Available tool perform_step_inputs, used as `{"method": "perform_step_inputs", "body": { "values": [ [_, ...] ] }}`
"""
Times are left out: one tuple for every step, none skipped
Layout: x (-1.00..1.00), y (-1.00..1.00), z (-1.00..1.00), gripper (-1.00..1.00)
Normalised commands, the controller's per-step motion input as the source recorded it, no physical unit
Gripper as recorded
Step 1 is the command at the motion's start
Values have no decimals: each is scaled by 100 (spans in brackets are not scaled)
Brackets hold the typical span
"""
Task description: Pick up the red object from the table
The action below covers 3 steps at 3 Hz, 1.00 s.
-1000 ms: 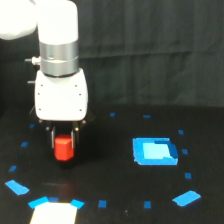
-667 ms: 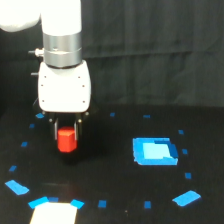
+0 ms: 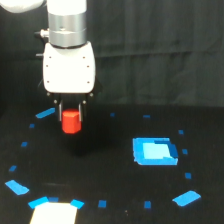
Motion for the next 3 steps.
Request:
{"method": "perform_step_inputs", "body": {
  "values": [
    [9, 18, 89, -93],
    [19, -2, 100, -91],
    [-3, 12, 100, -82]
  ]
}}
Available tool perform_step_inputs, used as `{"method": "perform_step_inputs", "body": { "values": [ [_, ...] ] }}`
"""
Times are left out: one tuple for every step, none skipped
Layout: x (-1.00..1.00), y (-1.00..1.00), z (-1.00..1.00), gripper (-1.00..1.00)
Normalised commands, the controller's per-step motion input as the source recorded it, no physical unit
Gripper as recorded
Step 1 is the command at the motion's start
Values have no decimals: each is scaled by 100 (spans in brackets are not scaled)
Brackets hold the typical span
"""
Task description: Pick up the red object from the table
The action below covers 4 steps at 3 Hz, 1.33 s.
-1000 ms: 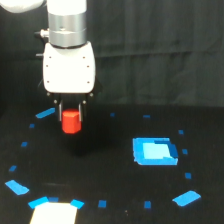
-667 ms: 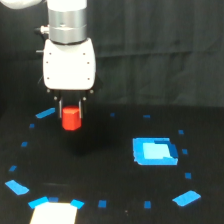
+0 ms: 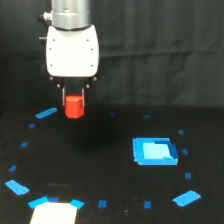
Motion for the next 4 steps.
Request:
{"method": "perform_step_inputs", "body": {
  "values": [
    [5, 23, 44, -97],
    [4, 7, 48, -100],
    [10, 28, 33, -95],
    [5, 15, 17, -97]
  ]
}}
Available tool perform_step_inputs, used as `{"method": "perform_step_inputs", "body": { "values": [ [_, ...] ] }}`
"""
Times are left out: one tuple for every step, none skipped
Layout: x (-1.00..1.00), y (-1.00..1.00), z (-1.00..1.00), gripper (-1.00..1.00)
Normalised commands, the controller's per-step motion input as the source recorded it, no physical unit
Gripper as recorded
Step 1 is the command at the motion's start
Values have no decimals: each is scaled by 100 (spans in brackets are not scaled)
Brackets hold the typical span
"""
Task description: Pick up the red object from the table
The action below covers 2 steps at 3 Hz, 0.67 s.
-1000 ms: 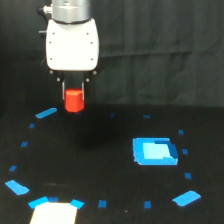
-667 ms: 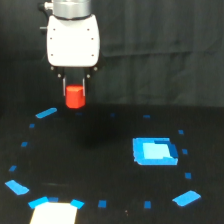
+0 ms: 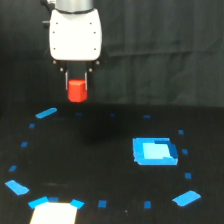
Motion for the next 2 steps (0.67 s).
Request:
{"method": "perform_step_inputs", "body": {
  "values": [
    [22, 14, 23, -100],
    [13, 31, 19, -100]
  ]
}}
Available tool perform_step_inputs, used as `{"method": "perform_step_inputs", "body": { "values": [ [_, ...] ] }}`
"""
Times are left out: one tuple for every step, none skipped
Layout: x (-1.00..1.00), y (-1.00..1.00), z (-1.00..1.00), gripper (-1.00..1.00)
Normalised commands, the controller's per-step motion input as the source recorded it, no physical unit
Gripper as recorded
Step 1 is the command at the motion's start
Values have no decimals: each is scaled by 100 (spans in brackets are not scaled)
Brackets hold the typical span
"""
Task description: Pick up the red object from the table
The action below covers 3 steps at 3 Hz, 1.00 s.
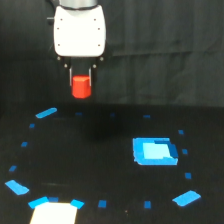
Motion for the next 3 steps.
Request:
{"method": "perform_step_inputs", "body": {
  "values": [
    [3, 16, 13, -100],
    [5, -32, 5, -100],
    [3, -38, 50, -100]
  ]
}}
